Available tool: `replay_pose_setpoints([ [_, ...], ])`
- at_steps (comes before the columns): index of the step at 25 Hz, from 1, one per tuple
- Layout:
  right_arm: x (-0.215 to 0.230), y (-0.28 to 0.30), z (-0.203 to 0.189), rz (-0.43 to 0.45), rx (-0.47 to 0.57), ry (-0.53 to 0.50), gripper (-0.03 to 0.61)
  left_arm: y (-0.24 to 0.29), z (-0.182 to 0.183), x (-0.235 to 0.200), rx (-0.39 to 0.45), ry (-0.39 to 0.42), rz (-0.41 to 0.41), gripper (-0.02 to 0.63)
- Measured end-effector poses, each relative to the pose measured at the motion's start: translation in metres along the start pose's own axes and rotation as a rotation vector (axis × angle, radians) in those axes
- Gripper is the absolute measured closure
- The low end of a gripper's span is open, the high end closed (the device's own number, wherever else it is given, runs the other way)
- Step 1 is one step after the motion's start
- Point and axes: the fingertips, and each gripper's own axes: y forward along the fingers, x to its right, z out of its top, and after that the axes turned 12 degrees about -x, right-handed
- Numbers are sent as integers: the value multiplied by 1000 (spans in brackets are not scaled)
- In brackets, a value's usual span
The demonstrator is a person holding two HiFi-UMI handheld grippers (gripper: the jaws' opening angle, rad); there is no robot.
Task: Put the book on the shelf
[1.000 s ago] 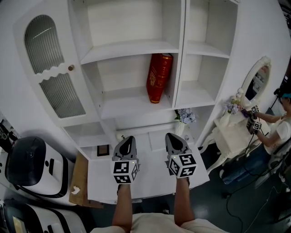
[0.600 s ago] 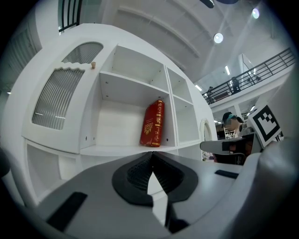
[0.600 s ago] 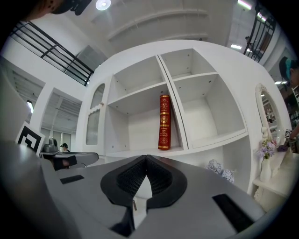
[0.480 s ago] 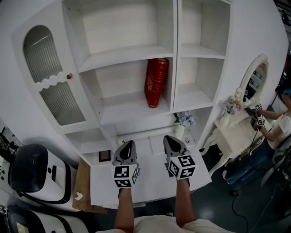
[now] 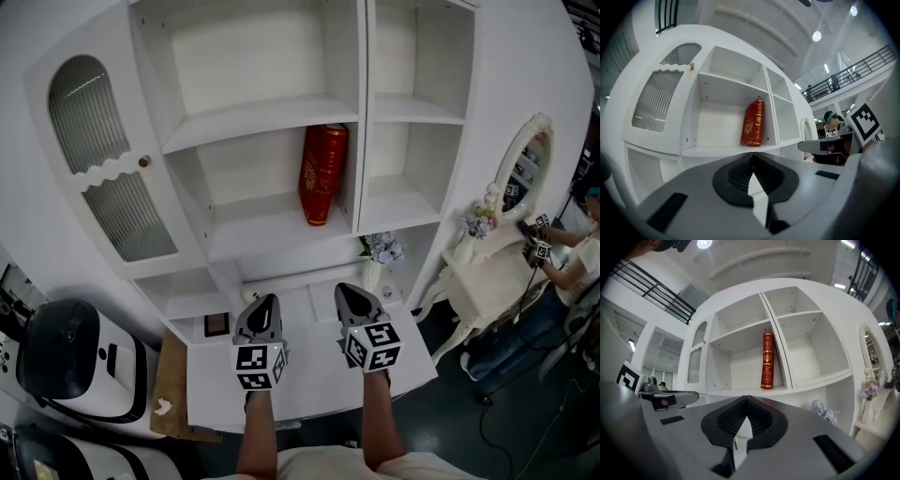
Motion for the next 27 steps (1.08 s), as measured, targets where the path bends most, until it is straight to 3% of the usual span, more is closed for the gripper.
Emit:
replay_pose_setpoints([
  [27, 7, 1, -3, -22, -6, -10, 552, 10, -7, -2, -6, -52, -37, 597],
])
